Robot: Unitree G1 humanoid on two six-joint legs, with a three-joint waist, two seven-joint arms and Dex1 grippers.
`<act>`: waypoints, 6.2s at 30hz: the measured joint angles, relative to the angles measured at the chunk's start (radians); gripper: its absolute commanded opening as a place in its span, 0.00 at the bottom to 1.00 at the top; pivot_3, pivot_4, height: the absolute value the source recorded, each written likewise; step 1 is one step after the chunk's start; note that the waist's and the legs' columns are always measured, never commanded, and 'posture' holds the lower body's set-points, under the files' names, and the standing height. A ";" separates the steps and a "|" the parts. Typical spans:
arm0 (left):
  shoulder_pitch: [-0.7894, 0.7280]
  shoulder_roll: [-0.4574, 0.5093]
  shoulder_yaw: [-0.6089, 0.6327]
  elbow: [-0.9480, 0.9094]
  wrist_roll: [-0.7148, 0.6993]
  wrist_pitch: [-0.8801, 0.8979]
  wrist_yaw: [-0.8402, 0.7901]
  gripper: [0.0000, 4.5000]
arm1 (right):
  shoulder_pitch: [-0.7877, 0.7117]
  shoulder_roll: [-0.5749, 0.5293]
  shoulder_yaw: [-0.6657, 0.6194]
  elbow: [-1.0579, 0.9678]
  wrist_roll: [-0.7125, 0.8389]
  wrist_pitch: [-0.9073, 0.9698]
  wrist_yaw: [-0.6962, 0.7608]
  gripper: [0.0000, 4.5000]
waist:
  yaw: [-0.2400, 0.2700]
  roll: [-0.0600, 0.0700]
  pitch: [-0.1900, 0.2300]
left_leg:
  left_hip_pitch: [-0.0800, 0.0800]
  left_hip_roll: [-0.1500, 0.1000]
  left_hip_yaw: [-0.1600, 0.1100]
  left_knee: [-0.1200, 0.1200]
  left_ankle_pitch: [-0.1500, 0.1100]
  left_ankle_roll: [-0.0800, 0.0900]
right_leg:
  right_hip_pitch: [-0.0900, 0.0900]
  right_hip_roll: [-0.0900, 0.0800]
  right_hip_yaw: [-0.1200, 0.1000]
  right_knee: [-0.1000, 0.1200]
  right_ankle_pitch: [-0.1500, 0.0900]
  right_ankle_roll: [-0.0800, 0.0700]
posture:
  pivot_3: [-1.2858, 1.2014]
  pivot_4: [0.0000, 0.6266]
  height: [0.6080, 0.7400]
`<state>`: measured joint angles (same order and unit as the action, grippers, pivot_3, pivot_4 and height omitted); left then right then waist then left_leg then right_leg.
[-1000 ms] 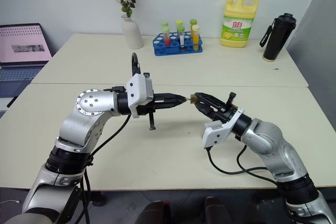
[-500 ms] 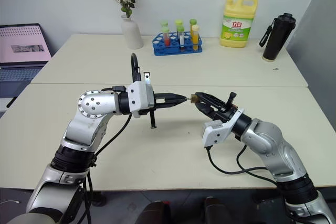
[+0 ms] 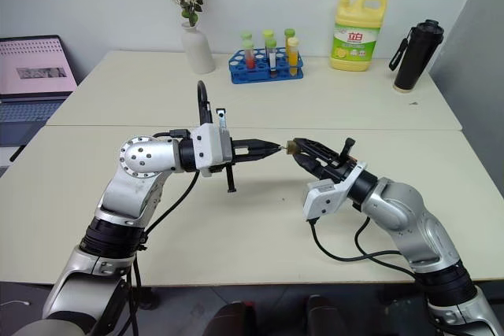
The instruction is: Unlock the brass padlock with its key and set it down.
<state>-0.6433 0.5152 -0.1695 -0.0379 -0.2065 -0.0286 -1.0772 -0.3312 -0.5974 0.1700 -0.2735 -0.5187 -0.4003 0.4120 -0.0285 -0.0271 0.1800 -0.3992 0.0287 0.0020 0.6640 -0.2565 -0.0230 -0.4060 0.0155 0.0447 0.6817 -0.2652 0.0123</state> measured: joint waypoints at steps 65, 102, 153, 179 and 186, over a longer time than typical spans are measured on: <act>-0.115 -0.072 0.085 -0.149 -0.429 0.960 0.244 0.04 | -0.008 0.032 0.001 -0.016 0.112 0.063 0.054 0.56 | 0.000 0.000 0.000 | 0.000 0.000 -0.002 0.001 0.001 -0.001 | 0.000 0.000 0.001 0.000 0.000 0.000 | 0.52 0.24 1.00; -0.098 0.009 -0.019 -0.064 -0.325 0.664 -0.131 0.04 | -0.037 -0.173 -0.149 -0.199 0.999 0.761 0.492 0.00 | 0.000 0.000 0.000 | -0.001 0.000 -0.002 0.000 0.000 0.000 | 0.000 0.000 0.000 -0.001 -0.001 0.002 | 0.52 0.24 1.00; -0.075 0.038 -0.009 -0.143 -0.428 0.761 -0.134 0.04 | -0.092 -0.193 -0.071 -0.057 0.925 0.671 0.753 0.00 | -0.001 0.000 0.000 | -0.001 0.000 -0.003 0.000 0.000 0.000 | 0.000 0.000 -0.001 -0.001 -0.001 0.003 | 0.52 0.24 1.00; 0.210 -0.010 -0.028 -0.110 -0.318 0.787 0.099 0.04 | 0.142 -0.194 -0.097 -0.160 0.854 0.755 0.613 1.00 | 0.000 0.000 0.000 | 0.000 0.000 -0.003 0.000 0.000 0.000 | 0.000 0.000 0.000 -0.001 -0.002 0.003 | 0.52 0.24 1.00; 0.240 -0.094 -0.034 -0.037 -0.247 0.766 0.219 0.04 | 0.151 -0.192 -0.056 -0.169 0.810 0.717 0.613 1.00 | 0.001 0.000 0.000 | 0.000 0.000 -0.003 0.000 0.000 0.000 | 0.001 0.000 0.000 -0.001 -0.001 0.003 | 0.52 0.24 1.00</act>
<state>-0.4034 0.4213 -0.2039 -0.0752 -0.4539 0.7372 -0.8586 -0.1798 -0.7897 0.1143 -0.4428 0.2913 0.3166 1.0247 -0.0274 -0.0274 0.1801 -0.3993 0.0288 -0.0010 0.6644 -0.2562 -0.0234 -0.4054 0.0154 0.0445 0.6811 -0.2666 0.0151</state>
